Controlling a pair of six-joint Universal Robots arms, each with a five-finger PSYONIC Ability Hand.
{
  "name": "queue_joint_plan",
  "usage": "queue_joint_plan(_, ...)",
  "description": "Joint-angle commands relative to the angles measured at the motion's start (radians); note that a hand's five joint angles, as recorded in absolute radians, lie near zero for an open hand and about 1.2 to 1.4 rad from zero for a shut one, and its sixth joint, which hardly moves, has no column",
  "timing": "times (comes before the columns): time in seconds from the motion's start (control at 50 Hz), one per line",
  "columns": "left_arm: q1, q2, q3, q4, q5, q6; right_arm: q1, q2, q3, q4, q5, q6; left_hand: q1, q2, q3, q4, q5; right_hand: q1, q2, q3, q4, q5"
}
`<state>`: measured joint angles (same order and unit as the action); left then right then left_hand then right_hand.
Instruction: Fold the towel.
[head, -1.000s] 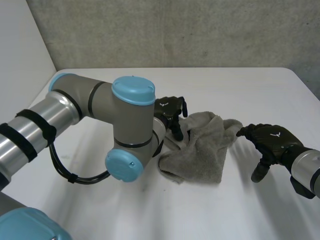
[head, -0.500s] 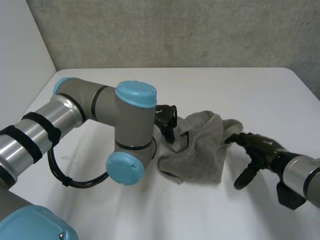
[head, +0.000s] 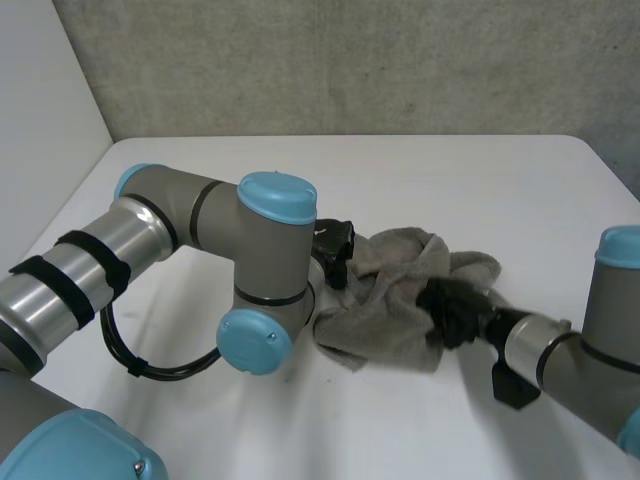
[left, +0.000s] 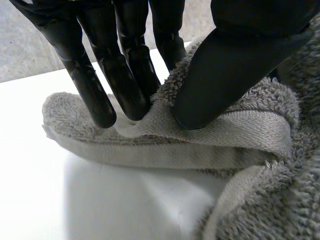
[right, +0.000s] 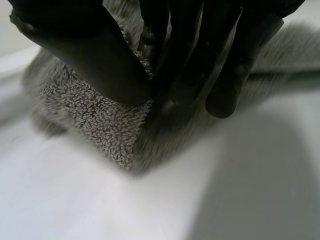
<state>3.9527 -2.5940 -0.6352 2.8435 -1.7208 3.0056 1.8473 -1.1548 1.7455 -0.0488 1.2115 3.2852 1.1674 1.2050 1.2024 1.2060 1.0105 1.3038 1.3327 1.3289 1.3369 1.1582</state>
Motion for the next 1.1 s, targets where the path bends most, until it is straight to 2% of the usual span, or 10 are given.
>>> queue_joint_plan(0.02, 0.017, 0.06, 0.003, 0.001, -0.01, 0.001, -0.006, -0.046, -0.119, -0.03, 0.017, -0.054, 0.229, 0.191, 0.194, 0.19, 0.211, 0.092, 0.064, 0.067, 0.059, 0.064)
queue_joint_plan(0.16, 0.132, 0.265, -0.035, 0.014, -0.045, 0.001, -0.002, -0.123, -0.224, 0.029, 0.03, -0.349, 0.229, 0.191, 0.194, 0.19, 0.211, 0.092, 0.064, 0.067, 0.059, 0.064)
queue_joint_plan(0.3, 0.236, 0.463, -0.124, 0.014, -0.053, -0.001, 0.013, -0.187, -0.354, 0.027, 0.154, -0.663, 0.229, 0.191, 0.194, 0.19, 0.211, 0.092, 0.064, 0.067, 0.059, 0.064)
queue_joint_plan(0.48, 0.304, 0.687, -0.379, 0.031, 0.004, 0.001, 0.023, -0.243, -0.416, -0.072, 0.099, -0.688, 0.229, 0.191, 0.194, 0.19, 0.211, 0.092, 0.064, 0.067, 0.059, 0.064)
queue_joint_plan(0.56, 0.361, 0.833, -0.628, 0.115, 0.065, 0.016, 0.02, -0.235, -0.42, -0.062, 0.06, -0.691, 0.229, 0.191, 0.194, 0.19, 0.211, 0.092, 0.064, 0.067, 0.059, 0.064)
queue_joint_plan(0.76, 0.418, 0.936, -0.988, 0.34, 0.125, 0.196, 0.033, -0.098, -0.423, 0.207, 0.031, -0.727, 0.229, 0.191, 0.194, 0.19, 0.211, 0.014, -0.015, -0.011, -0.019, -0.015)
queue_joint_plan(0.8, 0.421, 0.937, -1.028, 0.367, 0.138, 0.225, 0.035, -0.047, -0.451, 0.245, 0.089, -0.748, 0.229, 0.191, 0.194, 0.19, 0.211, -1.129, -1.158, -1.154, -1.162, -1.158)
queue_joint_plan(0.94, 0.424, 0.91, -1.103, 0.422, 0.156, 0.262, 0.036, -0.063, -0.417, 0.247, 0.236, -0.701, 0.229, 0.191, 0.194, 0.19, 0.211, -1.129, -1.158, -1.154, -1.162, -1.158)
queue_joint_plan(1.04, 0.442, 0.862, -1.098, 0.444, 0.155, 0.26, 0.024, -0.172, -0.307, 0.251, 0.232, -0.604, 0.229, 0.191, 0.194, 0.19, 0.211, -1.129, -1.158, -1.154, -1.162, -1.158)
queue_joint_plan(1.1, 0.479, 0.853, -1.101, 0.461, 0.156, 0.26, 0.026, -0.255, -0.205, 0.256, 0.203, -0.578, 0.229, 0.191, 0.194, 0.19, 0.211, -0.925, -0.954, -0.95, -0.958, -0.954)
